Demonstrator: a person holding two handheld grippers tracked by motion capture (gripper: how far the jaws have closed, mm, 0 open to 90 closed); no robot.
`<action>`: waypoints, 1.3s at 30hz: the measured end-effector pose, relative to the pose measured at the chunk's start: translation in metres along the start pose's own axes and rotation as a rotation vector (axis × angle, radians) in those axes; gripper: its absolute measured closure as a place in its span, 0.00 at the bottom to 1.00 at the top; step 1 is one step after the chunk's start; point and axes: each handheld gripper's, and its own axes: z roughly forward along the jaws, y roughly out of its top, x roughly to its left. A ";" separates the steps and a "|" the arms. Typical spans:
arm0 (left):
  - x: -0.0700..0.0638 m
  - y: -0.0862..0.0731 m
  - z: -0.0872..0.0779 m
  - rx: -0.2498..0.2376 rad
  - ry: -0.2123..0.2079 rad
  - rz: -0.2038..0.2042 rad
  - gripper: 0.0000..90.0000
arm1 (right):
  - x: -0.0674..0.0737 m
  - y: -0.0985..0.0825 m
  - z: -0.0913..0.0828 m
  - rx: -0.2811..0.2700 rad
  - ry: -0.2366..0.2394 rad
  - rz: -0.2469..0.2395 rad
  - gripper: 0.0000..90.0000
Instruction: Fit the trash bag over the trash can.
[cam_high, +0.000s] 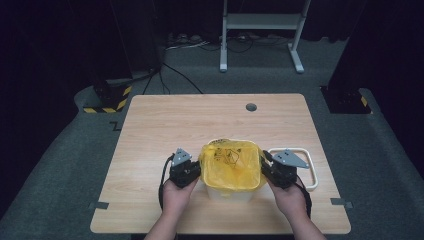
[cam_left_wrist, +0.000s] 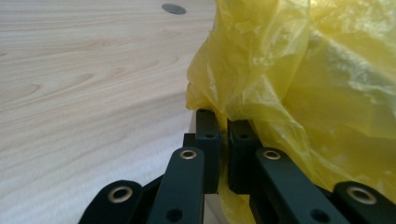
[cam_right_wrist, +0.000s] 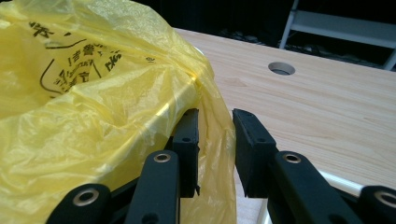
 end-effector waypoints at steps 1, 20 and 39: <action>-0.002 -0.002 -0.004 -0.003 0.003 -0.001 0.95 | 0.001 -0.002 -0.002 -0.004 0.008 -0.013 0.81; 0.003 -0.001 -0.068 -0.190 0.106 -0.030 0.45 | 0.009 0.023 -0.047 -0.168 -0.010 -0.043 0.77; -0.009 0.007 -0.103 -0.307 0.067 0.034 0.34 | 0.016 0.035 -0.051 -0.193 -0.012 -0.033 0.68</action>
